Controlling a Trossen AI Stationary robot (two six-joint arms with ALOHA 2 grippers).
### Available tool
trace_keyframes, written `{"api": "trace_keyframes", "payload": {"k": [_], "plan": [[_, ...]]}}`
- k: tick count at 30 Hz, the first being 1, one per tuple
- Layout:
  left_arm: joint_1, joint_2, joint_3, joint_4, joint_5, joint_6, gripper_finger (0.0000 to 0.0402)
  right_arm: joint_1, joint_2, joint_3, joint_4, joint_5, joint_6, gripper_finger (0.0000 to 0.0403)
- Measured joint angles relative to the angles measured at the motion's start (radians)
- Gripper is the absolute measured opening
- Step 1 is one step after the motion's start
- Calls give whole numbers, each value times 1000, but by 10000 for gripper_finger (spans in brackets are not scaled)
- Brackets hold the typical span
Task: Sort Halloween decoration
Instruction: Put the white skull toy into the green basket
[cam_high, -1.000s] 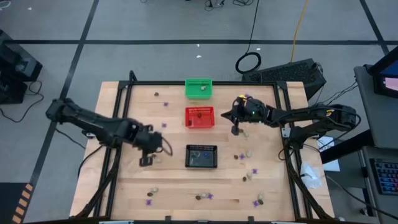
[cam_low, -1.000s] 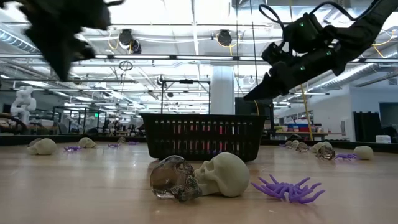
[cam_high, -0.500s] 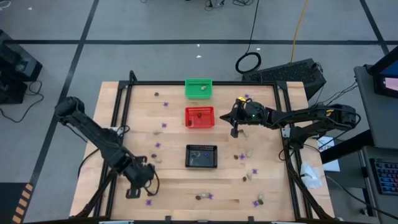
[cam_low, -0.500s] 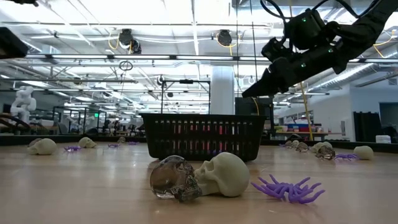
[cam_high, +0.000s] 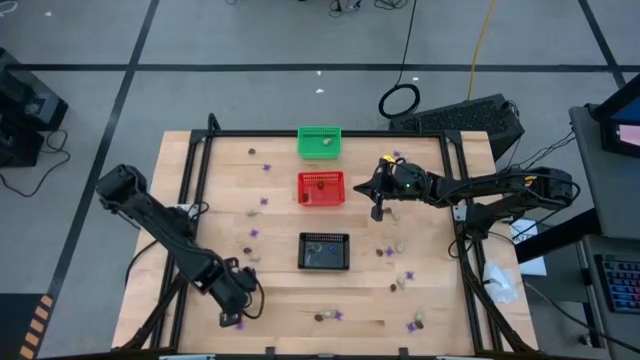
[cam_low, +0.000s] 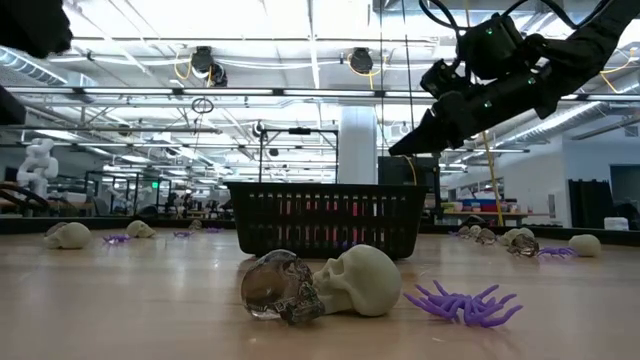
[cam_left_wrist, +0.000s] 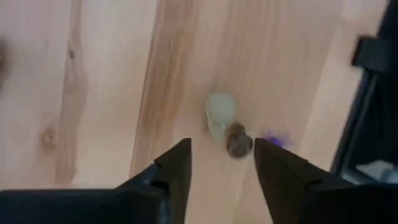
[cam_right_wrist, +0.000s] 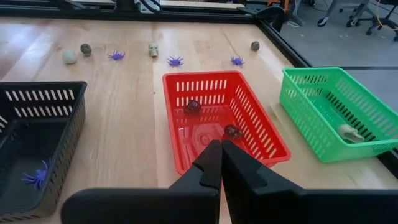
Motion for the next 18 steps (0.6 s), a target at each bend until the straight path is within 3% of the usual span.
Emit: {"api": "trace_keyframes", "payload": {"k": [8, 18], "plan": [[-5, 108, 0, 47, -4, -2, 187, 0, 0, 0, 0, 0, 0, 0], [-9, 119, 0, 99, -50, -7, 187, 0, 0, 0, 0, 0, 0, 0]]}}
